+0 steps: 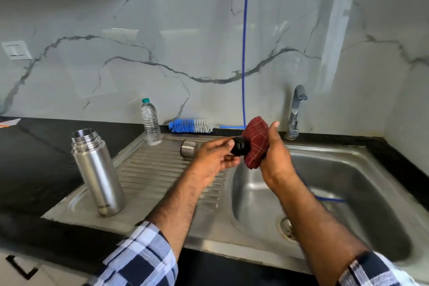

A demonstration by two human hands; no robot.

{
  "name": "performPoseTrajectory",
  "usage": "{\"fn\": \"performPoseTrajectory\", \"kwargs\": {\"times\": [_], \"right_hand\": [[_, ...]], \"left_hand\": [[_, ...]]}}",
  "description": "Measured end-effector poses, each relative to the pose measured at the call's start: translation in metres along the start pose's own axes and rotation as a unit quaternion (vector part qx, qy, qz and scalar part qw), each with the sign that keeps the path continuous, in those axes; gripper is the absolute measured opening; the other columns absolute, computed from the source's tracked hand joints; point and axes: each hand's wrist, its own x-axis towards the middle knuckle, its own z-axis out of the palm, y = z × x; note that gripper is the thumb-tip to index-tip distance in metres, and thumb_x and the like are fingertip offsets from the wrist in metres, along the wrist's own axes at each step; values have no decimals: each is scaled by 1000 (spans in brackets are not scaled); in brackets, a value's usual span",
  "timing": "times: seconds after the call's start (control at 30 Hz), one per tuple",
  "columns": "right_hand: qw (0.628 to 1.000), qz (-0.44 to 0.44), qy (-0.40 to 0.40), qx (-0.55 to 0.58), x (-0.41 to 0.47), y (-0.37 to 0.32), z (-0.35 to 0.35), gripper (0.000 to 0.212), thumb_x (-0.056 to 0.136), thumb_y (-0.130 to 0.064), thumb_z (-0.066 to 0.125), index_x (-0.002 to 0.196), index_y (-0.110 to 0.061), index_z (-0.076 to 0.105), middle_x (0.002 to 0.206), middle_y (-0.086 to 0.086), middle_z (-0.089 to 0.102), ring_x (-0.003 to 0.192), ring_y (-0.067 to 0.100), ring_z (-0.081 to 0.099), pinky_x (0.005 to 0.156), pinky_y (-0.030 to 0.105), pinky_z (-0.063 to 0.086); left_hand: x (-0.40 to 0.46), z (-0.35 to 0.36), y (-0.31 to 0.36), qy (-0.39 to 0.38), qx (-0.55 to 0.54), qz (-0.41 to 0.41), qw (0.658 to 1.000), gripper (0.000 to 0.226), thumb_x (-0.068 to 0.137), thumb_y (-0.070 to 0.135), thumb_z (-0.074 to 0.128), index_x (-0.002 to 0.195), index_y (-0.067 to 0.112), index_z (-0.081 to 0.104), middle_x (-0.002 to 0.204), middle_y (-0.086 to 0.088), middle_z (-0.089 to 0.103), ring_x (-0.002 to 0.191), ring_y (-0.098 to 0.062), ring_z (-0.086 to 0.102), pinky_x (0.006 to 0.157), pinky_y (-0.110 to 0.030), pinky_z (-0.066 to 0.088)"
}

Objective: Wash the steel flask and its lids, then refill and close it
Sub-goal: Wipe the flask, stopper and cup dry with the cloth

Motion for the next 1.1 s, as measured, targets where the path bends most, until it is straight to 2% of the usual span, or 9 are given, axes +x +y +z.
{"fn": "performPoseTrajectory", "kwargs": {"times": [0.13, 0.27, 0.33, 0.43, 0.7, 0.8, 0.9, 1.0, 1.1], "right_hand": [[987, -67, -18, -144, -1, -11, -40, 70, 99, -77, 33, 135, -29, 71, 114, -9, 79, 109, 8, 74, 90, 28, 57], [960, -139, -81, -229, 8, 2, -76, 56, 106, -68, 38, 139, -34, 68, 130, -10, 74, 123, 7, 68, 103, 33, 54], [925, -217, -90, -299, 18, 10, -90, 49, 108, -61, 43, 144, -36, 65, 139, -13, 69, 126, 3, 63, 103, 30, 52], [837, -325, -30, -439, 25, 12, -94, 57, 102, -69, 49, 144, -34, 65, 126, -16, 67, 116, 2, 64, 97, 33, 56], [720, -362, 107, -582, 17, 12, -81, 66, 105, -74, 25, 117, -31, 73, 104, -5, 72, 86, 22, 72, 67, 36, 58], [740, -341, 135, -563, 13, 6, -79, 67, 107, -69, 25, 95, -26, 75, 85, -1, 74, 76, 27, 71, 63, 31, 49], [798, -218, 148, -543, 16, 4, -75, 73, 105, -71, 27, 82, -18, 72, 78, 8, 73, 80, 35, 71, 69, 37, 53], [954, 26, 107, -278, 31, 2, -84, 60, 106, -62, 44, 91, -15, 77, 89, 18, 76, 88, 34, 76, 78, 38, 59], [992, 107, 29, -64, 35, 5, -93, 65, 100, -72, 47, 116, -18, 79, 111, 20, 79, 103, 35, 77, 97, 50, 58]], "left_hand": [[14, 58, -17, -9, -4, -12, 1000, 30, 97, 26, 77, 115, 2, 77, 105, -14, 81, 90, -28, 75, 81, -34, 65], [25, 85, -35, 14, 37, -34, 999, 34, 86, 23, 86, 108, -2, 78, 96, -16, 81, 92, -28, 80, 69, -28, 62], [27, 88, -44, 6, 22, -32, 999, 33, 90, 23, 80, 108, -5, 77, 97, -18, 81, 96, -29, 80, 75, -33, 64], [26, 86, -46, -3, -25, -38, 999, 27, 99, 23, 66, 107, 2, 80, 101, -19, 80, 98, -31, 79, 84, -41, 63], [17, 77, -38, -64, 23, -69, 995, 41, 97, 38, 74, 106, -1, 80, 91, -16, 78, 70, -17, 69, 62, -27, 53], [17, 76, -39, -87, 68, -19, 994, 43, 91, 32, 80, 103, -9, 77, 84, -17, 75, 71, -24, 66, 62, -30, 53], [18, 73, -46, -87, 184, 83, 976, 35, 79, 31, 82, 100, 3, 79, 82, -12, 78, 73, -25, 71, 68, -36, 59], [20, 71, -49, -93, 265, 161, 946, 38, 77, 32, 86, 113, 21, 78, 96, 0, 81, 82, -19, 78, 80, -40, 65], [20, 76, -47, -47, 208, 181, 960, 19, 90, 18, 84, 106, 26, 77, 90, -4, 82, 70, -26, 78, 73, -42, 66]]}}
